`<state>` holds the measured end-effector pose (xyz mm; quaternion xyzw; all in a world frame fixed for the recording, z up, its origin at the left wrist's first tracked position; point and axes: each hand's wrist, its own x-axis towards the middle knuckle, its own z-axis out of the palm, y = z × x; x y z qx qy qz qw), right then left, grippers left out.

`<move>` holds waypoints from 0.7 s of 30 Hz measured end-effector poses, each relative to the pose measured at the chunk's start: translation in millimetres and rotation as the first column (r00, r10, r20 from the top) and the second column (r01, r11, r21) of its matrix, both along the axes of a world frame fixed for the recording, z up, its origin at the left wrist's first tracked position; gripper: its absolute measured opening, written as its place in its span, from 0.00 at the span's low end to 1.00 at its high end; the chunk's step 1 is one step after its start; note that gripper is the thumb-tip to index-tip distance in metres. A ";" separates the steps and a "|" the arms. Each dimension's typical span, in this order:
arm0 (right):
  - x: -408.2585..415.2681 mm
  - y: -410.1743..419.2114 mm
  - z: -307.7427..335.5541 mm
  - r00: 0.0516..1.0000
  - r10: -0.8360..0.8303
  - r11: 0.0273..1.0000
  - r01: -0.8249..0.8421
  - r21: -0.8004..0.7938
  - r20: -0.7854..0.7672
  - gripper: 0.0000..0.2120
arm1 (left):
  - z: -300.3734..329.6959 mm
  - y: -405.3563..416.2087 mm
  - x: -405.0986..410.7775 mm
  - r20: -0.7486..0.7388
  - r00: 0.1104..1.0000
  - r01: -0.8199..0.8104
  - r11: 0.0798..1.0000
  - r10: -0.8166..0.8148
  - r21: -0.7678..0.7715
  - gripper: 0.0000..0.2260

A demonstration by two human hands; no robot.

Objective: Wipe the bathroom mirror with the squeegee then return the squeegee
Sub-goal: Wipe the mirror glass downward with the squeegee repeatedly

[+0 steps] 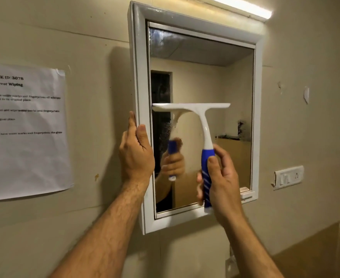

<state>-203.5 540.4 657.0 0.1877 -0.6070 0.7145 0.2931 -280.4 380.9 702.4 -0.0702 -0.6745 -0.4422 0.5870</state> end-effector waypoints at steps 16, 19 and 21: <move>17.0 11.3 -26.1 0.993 0.019 0.998 -0.012 -0.062 0.117 0.14 | -2.4 0.1 -1.8 -0.049 0.999 -0.009 1.000 0.009 0.000 0.19; 9.2 10.3 -3.7 0.994 0.023 0.998 -0.017 -0.062 0.103 0.11 | -3.6 0.8 -2.3 -0.038 0.999 -0.011 1.000 0.011 0.003 0.20; 5.0 8.4 2.0 0.994 0.033 0.999 -0.029 -0.042 0.103 0.12 | -4.4 0.6 -2.0 -0.036 0.999 -0.014 1.000 0.014 0.000 0.20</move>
